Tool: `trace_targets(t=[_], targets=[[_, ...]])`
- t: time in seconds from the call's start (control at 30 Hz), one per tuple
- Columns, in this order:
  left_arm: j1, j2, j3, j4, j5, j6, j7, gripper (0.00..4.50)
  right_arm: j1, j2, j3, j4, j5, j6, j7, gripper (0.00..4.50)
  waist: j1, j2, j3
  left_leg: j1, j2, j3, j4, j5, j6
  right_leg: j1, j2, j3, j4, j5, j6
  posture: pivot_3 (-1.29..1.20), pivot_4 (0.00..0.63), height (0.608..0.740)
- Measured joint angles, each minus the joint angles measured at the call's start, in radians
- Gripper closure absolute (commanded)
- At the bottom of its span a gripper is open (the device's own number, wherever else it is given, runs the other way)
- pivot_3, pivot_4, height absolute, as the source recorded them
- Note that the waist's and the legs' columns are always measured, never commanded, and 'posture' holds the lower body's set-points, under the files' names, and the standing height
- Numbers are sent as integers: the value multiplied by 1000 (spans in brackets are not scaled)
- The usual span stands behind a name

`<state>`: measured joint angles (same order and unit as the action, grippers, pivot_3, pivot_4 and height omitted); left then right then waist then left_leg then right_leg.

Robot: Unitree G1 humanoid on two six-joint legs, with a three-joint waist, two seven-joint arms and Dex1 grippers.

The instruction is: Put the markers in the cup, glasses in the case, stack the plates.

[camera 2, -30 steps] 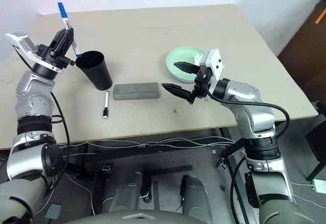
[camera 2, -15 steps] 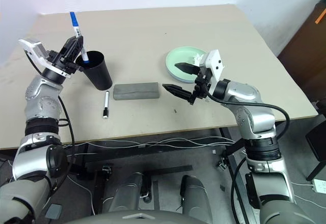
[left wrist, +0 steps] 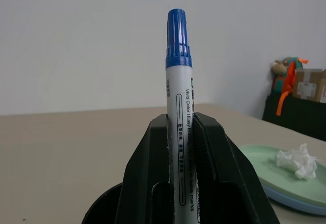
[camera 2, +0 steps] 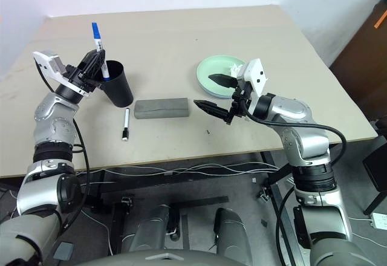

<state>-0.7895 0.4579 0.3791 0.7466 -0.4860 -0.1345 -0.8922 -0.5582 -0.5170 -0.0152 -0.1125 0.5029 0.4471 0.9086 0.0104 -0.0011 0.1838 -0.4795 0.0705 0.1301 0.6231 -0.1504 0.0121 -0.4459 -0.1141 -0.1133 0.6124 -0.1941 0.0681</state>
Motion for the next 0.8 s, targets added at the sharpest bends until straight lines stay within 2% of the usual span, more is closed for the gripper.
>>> trace_targets(t=[0.1, 0.5, 0.53, 0.8], targets=[[0, 0, -3, 0, 1, 0, 0, 4238, 0, 0, 0, 0, 0, 0, -1, 0, 0, 0, 0, 0, 0, 0, 0, 0, 0, 0, 0, 0, 0, 0, 0, 0, 150, 739], [6, 0, -3, 0, 3, 0, -1, 141, 7, -2, 0, 0, -8, 0, -1, 0, 0, 0, 0, 0, 0, 0, 0, 0, 0, 0, 0, 0, 0, 0, 0, 0, 150, 739], [6, 0, -3, 0, 3, 0, 0, 23, 7, -2, 0, 0, -8, 0, 0, 0, 0, 0, 0, 0, 0, 0, 0, 0, 0, 0, 0, 0, 0, 0, 0, 0, 150, 739], [34, 33, -1, -68, -6, 71, 24, 23, 6, -1, 1, 0, -9, -1, 0, 0, -1, 0, 0, 0, 0, 0, -1, 0, 0, 0, 0, 0, -1, 0, 0, 0, 150, 739]])
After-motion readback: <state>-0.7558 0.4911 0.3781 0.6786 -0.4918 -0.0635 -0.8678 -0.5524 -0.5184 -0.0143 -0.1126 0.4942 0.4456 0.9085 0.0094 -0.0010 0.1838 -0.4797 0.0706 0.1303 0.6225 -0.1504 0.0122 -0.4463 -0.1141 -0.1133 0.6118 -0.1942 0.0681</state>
